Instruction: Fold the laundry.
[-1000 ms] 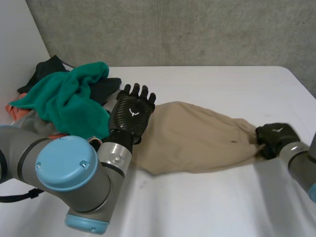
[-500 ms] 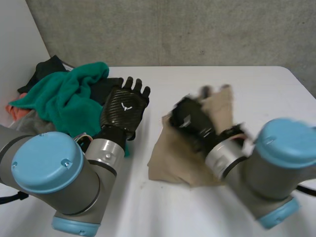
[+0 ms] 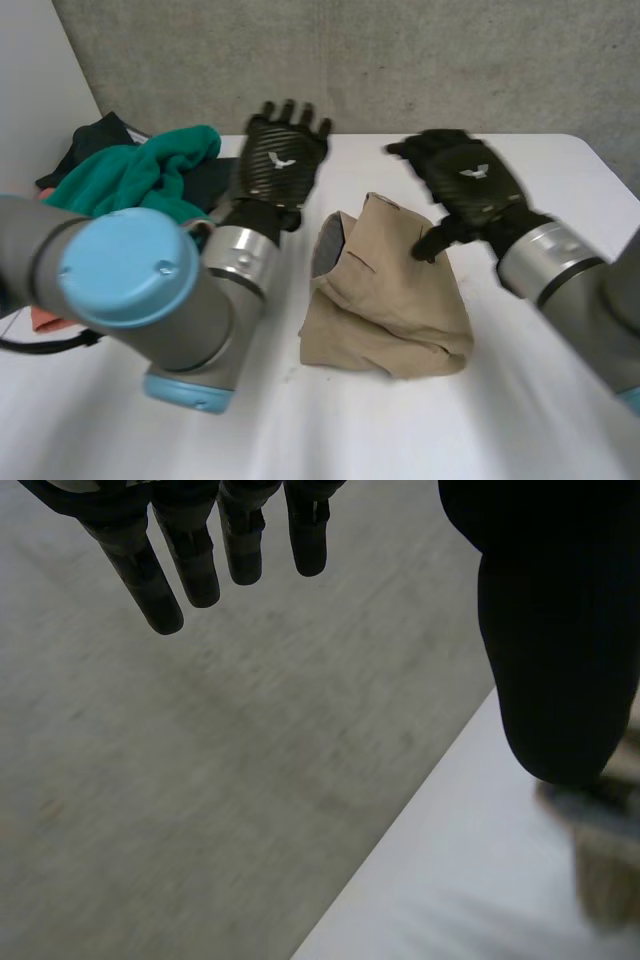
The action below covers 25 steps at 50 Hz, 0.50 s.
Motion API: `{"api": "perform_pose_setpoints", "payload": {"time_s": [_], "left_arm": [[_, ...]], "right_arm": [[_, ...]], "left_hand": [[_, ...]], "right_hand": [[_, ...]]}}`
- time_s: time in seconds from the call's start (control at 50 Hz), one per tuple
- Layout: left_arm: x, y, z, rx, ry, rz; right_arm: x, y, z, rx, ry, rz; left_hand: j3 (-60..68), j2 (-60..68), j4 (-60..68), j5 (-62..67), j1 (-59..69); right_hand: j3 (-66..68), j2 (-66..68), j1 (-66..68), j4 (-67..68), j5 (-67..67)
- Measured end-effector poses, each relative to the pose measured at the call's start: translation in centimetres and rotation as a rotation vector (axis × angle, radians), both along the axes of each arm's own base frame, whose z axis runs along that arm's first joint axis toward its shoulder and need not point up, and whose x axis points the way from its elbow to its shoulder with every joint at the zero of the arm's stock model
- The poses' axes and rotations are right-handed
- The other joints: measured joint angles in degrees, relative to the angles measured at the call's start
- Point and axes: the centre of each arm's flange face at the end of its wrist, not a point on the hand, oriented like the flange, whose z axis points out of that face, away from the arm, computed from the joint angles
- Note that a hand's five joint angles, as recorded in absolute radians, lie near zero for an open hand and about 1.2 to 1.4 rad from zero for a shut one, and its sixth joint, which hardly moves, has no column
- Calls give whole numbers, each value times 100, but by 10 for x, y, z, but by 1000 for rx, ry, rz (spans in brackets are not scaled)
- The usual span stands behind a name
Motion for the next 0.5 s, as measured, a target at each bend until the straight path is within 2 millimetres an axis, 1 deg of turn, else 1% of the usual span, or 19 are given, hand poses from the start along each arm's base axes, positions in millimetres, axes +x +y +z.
{"api": "perform_pose_setpoints", "payload": {"time_s": [0.02,0.06,0.12,0.2,0.26,0.3,0.36,0.42,0.5], "left_arm": [[-10,3,-2,6,0,-41],[-24,8,-7,21,-5,-100],[-43,14,-17,56,-25,-194],[-63,18,-31,110,-55,-281],[-74,17,-40,141,-72,-310],[-77,15,-45,154,-80,-315],[-81,10,-56,190,-107,-293],[-77,4,-70,248,-157,-234],[-68,2,-82,314,-227,-166]], "right_arm": [[-11,-8,1,50,-22,-42],[-27,-19,0,121,-37,-102],[-42,-29,-5,194,-35,-161],[-55,-39,-15,258,-22,-214],[-59,-44,-22,289,-14,-231],[-59,-47,-25,304,-9,-234],[-57,-52,-36,355,11,-227],[-54,-59,-49,416,36,-214],[-45,-63,-62,462,68,-184]], "left_hand": [[0,0,0,0,0],[0,0,0,-3,0],[0,0,0,-3,0],[0,0,0,0,0],[0,0,0,0,0],[0,0,0,0,0],[0,0,0,0,0],[0,0,0,0,0],[0,0,0,1,1]], "right_hand": [[0,0,0,0,0],[0,0,0,0,0],[0,0,0,0,0],[0,0,0,0,0],[0,0,0,0,0],[0,0,0,0,0],[0,0,0,0,0],[0,0,0,0,0],[0,0,0,0,0]]}}
